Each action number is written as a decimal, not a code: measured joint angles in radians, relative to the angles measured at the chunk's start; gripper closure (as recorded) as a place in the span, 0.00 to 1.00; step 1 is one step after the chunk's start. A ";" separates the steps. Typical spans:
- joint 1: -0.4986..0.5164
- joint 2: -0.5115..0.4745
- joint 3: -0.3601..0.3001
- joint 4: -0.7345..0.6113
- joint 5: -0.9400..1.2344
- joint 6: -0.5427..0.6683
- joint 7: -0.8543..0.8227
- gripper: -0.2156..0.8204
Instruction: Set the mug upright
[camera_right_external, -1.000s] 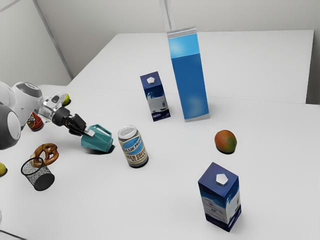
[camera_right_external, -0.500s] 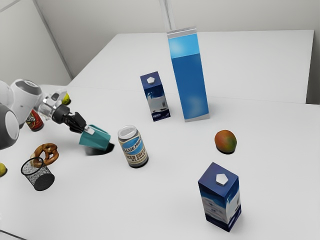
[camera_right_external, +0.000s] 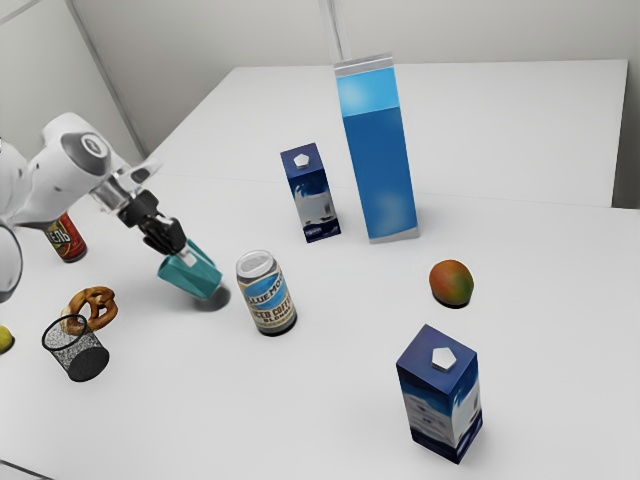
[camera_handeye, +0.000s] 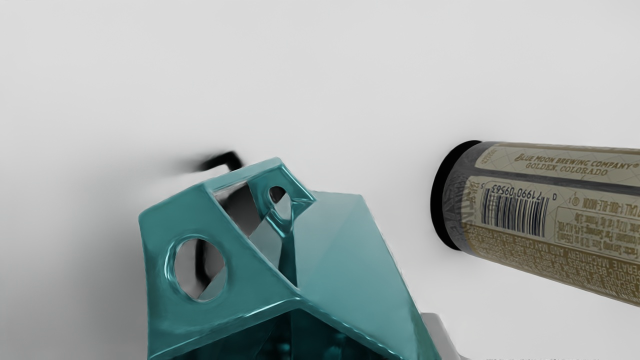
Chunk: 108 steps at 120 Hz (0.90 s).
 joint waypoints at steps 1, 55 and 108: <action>-0.009 -0.004 0.003 -0.003 0.013 0.008 -0.006 0.97; -0.283 -0.100 0.073 -0.122 0.465 0.253 -0.347 0.97; -0.385 -0.127 0.096 -0.198 0.540 0.284 -0.587 0.97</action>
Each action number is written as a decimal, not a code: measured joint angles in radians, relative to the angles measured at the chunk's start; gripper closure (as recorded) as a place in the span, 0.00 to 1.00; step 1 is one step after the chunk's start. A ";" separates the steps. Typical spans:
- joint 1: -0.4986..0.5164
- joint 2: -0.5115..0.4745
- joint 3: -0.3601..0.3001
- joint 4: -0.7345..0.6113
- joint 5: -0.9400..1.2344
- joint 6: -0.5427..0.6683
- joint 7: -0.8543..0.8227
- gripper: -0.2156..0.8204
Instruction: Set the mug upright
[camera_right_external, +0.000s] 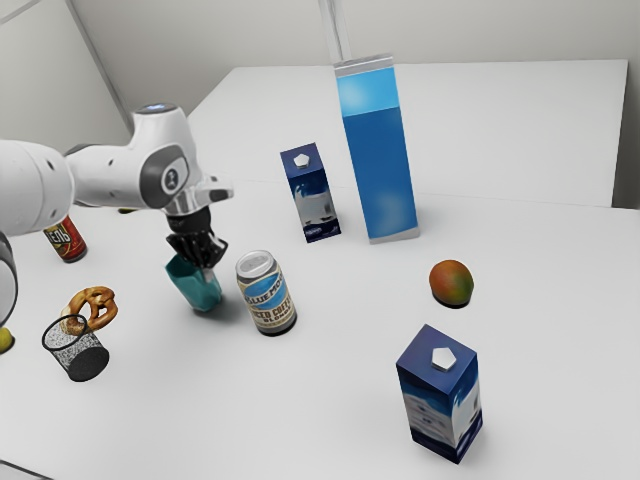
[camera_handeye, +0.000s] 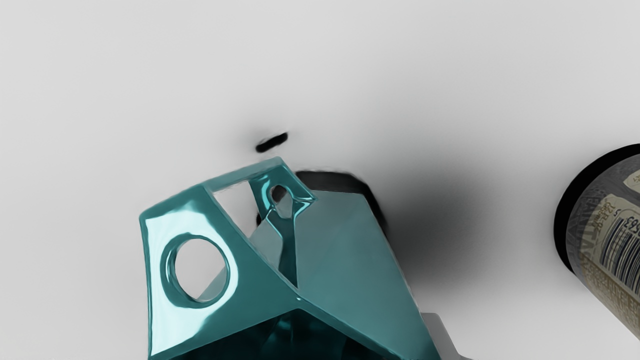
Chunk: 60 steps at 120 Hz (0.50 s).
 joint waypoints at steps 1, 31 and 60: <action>-0.001 0.000 0.000 -0.002 0.001 0.000 -0.004 0.97; -0.030 -0.011 0.004 -0.025 0.030 -0.003 -0.101 0.96; -0.032 -0.006 0.005 -0.025 0.037 -0.002 -0.165 0.96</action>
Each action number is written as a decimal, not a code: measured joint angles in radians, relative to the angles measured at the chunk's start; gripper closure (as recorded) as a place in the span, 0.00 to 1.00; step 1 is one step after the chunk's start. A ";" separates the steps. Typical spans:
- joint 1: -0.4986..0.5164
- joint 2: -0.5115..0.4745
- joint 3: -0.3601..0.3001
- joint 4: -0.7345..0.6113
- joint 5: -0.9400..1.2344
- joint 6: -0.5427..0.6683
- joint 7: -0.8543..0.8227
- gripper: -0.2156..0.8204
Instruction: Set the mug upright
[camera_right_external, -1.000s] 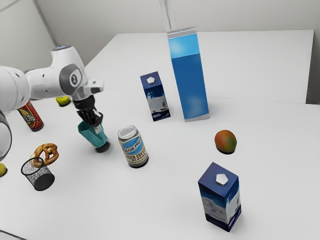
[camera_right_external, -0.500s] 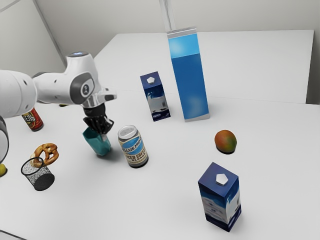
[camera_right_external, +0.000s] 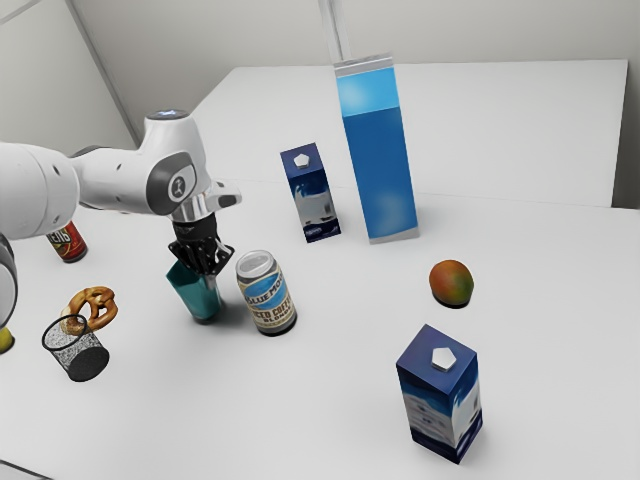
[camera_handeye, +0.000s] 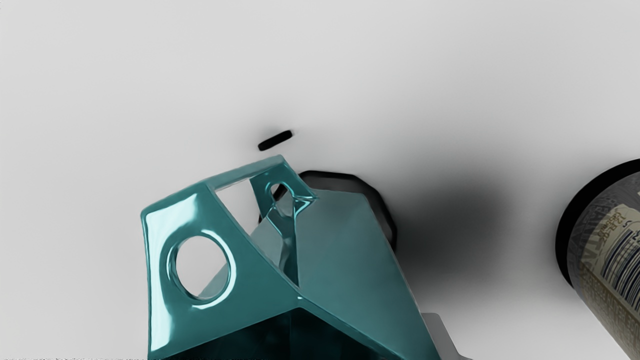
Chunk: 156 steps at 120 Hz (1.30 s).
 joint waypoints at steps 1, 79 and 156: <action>0.000 0.000 0.000 0.000 0.000 0.000 -0.002 0.96; 0.002 0.025 0.004 0.009 -0.027 0.009 -0.066 0.37; 0.011 -0.029 0.014 0.100 -0.035 -0.049 -0.039 0.22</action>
